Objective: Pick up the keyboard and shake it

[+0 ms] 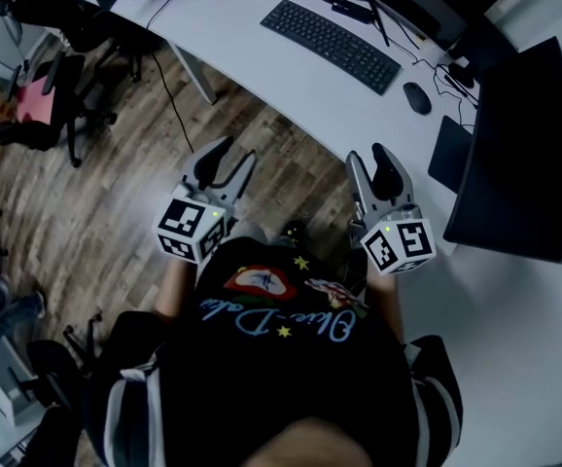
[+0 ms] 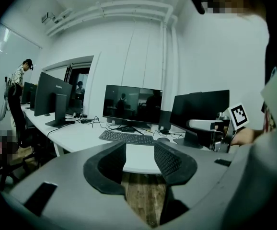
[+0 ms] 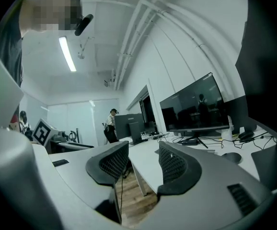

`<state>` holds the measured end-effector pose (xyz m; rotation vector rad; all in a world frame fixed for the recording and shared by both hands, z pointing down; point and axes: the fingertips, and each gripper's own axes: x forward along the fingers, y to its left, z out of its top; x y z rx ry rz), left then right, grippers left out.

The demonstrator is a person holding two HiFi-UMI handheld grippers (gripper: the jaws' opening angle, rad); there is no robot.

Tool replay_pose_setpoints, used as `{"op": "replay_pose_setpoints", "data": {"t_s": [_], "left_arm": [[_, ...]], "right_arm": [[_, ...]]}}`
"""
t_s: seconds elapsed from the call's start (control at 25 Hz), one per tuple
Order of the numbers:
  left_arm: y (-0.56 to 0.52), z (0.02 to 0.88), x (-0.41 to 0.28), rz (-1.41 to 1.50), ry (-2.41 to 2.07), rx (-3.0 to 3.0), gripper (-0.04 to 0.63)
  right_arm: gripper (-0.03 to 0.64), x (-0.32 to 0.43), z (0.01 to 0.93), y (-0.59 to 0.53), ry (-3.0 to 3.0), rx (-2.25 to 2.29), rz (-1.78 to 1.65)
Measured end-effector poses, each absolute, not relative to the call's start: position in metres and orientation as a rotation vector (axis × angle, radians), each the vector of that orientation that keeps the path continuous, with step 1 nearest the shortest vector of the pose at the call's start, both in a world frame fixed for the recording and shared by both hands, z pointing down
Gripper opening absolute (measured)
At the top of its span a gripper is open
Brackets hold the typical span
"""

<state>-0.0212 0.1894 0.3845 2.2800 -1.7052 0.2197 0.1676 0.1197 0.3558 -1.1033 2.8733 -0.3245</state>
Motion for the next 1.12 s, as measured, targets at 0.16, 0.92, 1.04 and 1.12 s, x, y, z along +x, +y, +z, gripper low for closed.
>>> {"op": "replay_pose_setpoints", "data": {"t_s": [0.16, 0.92, 1.04, 1.12], "left_arm": [[0.178, 0.388, -0.02, 0.245, -1.699, 2.266, 0.158], [0.012, 0.385, -0.018, 0.275, -1.575, 2.425, 0.163], [-0.017, 0.389, -0.026, 0.284, -1.537, 2.437, 0.163], [-0.038, 0.39, -0.033, 0.287, -1.511, 2.447, 0.163]], "right_arm": [[0.166, 0.176, 0.363, 0.11, 2.862, -1.113, -0.368], [0.166, 0.214, 0.362, -0.012, 2.731, -1.382, -0.412], [0.166, 0.212, 0.362, -0.033, 2.704, -1.436, -0.428], [0.166, 0.209, 0.36, -0.047, 2.689, -1.478, -0.432]]}}
